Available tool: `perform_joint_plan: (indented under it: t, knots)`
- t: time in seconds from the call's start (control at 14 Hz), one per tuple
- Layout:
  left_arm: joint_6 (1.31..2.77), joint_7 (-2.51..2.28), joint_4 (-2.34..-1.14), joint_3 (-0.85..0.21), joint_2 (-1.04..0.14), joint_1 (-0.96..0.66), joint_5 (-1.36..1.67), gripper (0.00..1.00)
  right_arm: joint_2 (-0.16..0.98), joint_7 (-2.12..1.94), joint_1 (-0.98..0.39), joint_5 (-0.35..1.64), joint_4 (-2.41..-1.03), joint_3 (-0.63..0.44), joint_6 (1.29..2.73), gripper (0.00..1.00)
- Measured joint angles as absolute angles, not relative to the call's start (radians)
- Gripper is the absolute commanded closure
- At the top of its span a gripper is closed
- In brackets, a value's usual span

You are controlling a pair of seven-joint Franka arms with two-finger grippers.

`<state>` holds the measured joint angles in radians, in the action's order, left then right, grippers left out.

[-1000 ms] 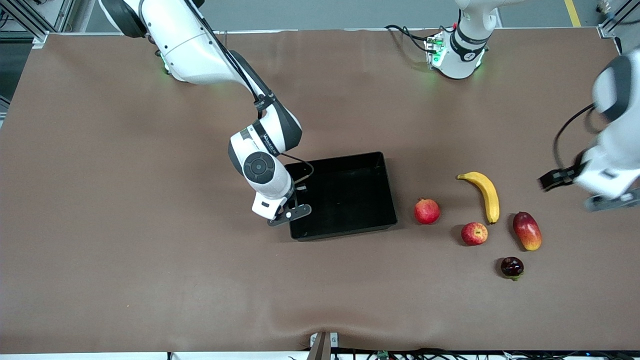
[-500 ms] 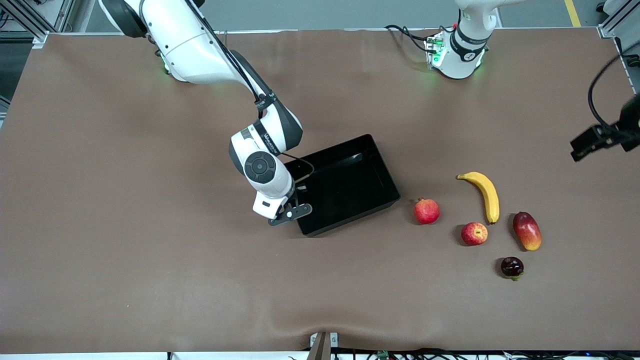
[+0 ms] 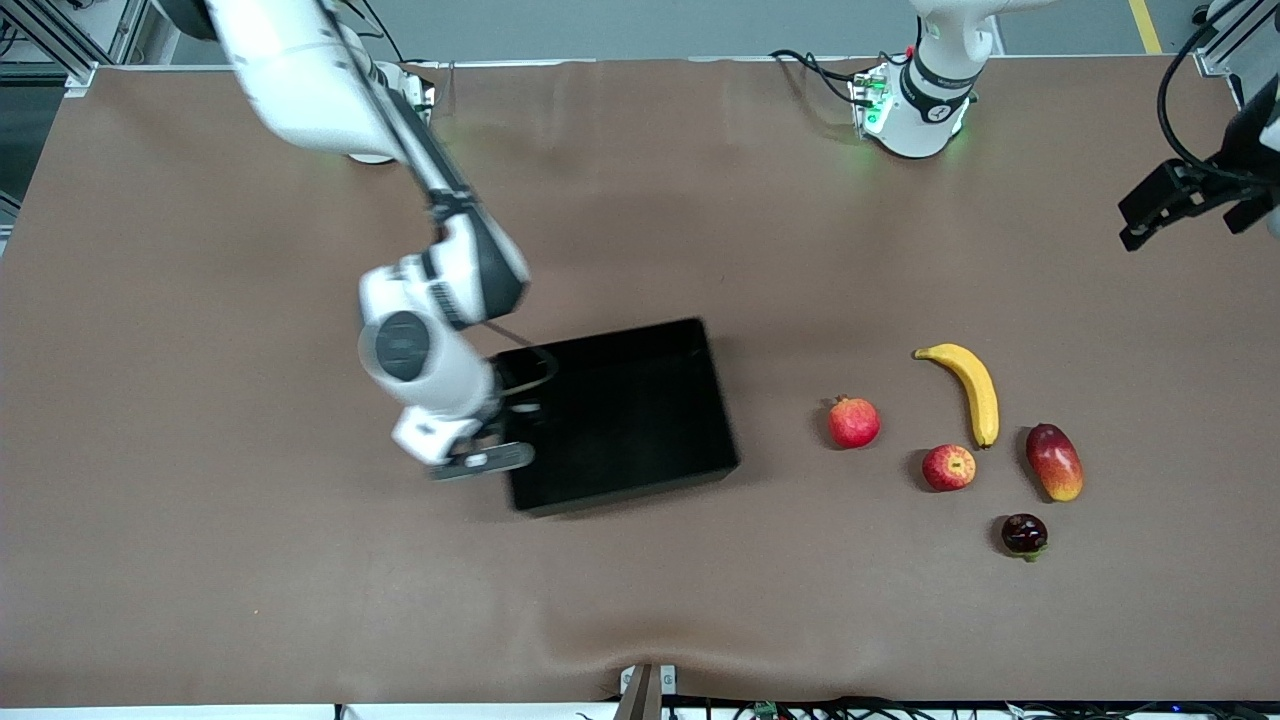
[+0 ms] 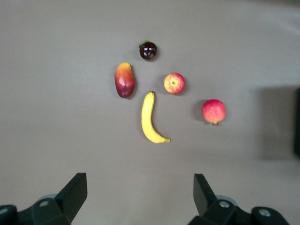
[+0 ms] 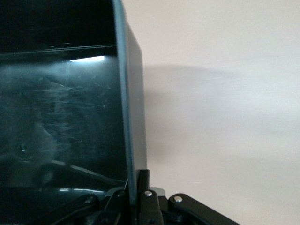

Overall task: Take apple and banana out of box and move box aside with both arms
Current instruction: 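Grip the tray rim with the right gripper and drag it aside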

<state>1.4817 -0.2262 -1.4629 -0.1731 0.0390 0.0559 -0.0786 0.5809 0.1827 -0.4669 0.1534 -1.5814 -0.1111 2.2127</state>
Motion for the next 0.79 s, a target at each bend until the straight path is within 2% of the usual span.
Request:
perform_joint_plan:
  t: [0.14,0.36,0.5,0.79]
  knots:
    - [1.481,-0.226,-1.511,-0.117,0.079,0.010,-0.031,0.00,0.528,0.144,-0.380,0.153,-1.629,-0.129,2.203,1.00]
    - [1.482,-0.225,-1.555,-0.112,0.110,0.004,-0.019,0.00,0.441,0.078,-0.257,0.152,-1.664,-0.134,2.072,1.00]
    - [1.482,-0.225,-1.564,-0.112,0.110,0.002,-0.018,0.00,0.390,0.051,-0.198,0.152,-1.684,-0.136,2.034,1.00]
    - [1.470,-0.226,-1.580,-0.119,0.104,-0.001,-0.020,0.00,0.376,-0.116,-0.029,0.150,-1.739,-0.140,2.036,1.00]
